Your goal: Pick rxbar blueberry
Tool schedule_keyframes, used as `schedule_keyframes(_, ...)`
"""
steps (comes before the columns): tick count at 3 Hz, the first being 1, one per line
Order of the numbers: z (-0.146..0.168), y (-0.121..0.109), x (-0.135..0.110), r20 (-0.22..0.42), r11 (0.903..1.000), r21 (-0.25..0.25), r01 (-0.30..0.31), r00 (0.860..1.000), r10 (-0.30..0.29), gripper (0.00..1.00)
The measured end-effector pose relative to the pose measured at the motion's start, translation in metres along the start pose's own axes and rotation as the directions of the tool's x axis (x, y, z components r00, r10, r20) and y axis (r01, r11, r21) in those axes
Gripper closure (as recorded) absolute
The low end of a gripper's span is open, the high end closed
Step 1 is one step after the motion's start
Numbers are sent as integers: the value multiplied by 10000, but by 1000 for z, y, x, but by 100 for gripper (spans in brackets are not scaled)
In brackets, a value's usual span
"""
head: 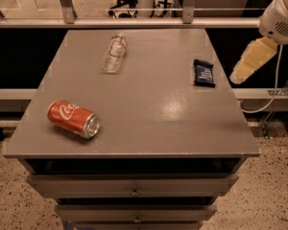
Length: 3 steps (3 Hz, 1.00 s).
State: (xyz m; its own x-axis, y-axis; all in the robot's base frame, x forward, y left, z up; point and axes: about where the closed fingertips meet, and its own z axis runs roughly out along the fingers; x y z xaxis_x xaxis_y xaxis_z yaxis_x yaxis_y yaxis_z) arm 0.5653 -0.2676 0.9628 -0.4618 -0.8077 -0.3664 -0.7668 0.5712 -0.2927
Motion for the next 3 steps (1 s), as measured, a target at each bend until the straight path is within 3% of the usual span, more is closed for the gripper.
schedule_keyframes(1, 43, -35, -9, 487, 9841, 91, -1774, 9830, 1768, 0)
schedule_keyframes(2, 79, -53, -21, 921, 9542, 102, -2990, 9505, 2968, 0)
schedule_keyframes(3, 114, -63, -30, 1331, 9283, -66, -3719, 9197, 3694, 0)
